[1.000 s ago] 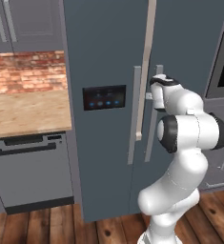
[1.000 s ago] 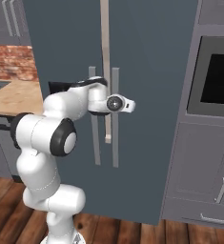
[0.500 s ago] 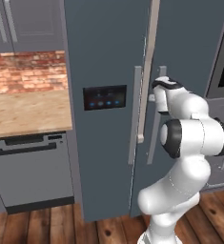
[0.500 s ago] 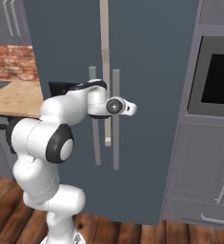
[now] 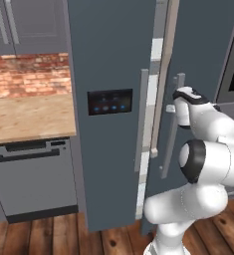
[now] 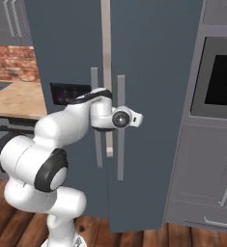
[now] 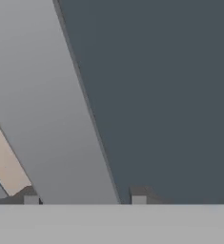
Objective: Place one of the steaks on the plate and the other in the bowl. Then place the bowl in the fridge.
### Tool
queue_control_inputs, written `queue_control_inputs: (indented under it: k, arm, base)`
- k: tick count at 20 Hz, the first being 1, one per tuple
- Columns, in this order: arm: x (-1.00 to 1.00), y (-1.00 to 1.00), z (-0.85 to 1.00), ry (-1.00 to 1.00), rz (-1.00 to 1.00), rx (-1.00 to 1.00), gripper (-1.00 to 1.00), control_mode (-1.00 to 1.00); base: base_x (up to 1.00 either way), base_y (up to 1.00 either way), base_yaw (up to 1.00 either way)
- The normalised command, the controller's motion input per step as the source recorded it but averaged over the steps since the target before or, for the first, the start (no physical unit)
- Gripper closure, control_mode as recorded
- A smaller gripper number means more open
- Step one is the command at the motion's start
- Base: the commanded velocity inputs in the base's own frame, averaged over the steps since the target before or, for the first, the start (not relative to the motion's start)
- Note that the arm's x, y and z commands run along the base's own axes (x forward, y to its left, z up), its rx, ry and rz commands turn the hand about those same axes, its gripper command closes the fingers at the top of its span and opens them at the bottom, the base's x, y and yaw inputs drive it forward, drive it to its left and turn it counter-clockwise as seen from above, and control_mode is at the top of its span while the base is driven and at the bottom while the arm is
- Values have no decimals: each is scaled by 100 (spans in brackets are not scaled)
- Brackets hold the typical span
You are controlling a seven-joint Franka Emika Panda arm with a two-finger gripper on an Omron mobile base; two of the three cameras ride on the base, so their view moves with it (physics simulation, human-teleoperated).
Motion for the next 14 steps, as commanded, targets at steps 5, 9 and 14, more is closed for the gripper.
queue_control_inputs:
  k: [5, 9, 14]
  arm:
    - [-67, -66, -12, 0, -1, 2, 100, -100]
    - [-50, -60, -15, 0, -3, 0, 100, -100]
    - [-36, -52, -17, 0, -3, 0, 100, -100]
  base:
    - [0, 0, 0]
    - [0, 0, 0]
    - [0, 0, 0]
